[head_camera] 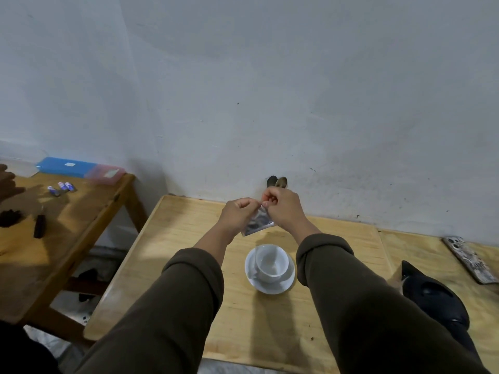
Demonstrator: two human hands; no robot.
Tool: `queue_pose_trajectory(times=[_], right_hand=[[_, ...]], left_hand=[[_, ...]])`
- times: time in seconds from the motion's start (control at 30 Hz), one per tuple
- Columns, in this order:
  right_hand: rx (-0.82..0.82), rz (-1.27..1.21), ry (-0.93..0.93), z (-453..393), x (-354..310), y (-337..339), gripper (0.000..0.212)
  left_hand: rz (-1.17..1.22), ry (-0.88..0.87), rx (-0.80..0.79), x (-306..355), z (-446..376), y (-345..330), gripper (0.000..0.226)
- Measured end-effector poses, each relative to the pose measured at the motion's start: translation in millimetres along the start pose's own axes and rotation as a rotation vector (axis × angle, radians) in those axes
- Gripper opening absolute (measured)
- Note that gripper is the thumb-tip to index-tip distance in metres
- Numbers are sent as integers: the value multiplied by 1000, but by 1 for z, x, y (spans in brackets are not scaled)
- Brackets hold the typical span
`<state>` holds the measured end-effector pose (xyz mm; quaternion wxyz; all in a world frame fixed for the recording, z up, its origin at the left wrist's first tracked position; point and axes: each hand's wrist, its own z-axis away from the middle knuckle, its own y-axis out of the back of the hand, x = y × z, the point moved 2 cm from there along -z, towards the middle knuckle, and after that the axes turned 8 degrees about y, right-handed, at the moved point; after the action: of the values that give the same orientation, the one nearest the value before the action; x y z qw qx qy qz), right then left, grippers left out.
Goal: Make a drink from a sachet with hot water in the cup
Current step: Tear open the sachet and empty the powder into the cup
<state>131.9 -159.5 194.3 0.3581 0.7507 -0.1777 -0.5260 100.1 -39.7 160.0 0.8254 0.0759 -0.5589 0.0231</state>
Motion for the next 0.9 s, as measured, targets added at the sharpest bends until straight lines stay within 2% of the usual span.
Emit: queue_pose_trajectory(times=[0.1, 0.27, 0.4, 0.53, 0.73, 0.9], right_hand=[[17, 11, 25, 0, 1, -1, 10], [-1, 37, 79, -4, 0, -5, 10], [-42, 13, 18, -6, 6, -9, 5], [-70, 11, -3, -3, 12, -10, 5], [-164, 24, -73, 27, 33, -20, 6], [-217, 5, -153, 58, 54, -29, 16]], left_hand=[[48, 35, -13, 2, 0, -2, 19], [67, 135, 1, 1, -3, -5, 31], [133, 175, -3, -3, -8, -3, 19], [159, 207, -22, -14, -11, -9, 24], [54, 302, -28, -45, -15, -26, 30], [-106, 374, 28, -77, -21, -41, 23]])
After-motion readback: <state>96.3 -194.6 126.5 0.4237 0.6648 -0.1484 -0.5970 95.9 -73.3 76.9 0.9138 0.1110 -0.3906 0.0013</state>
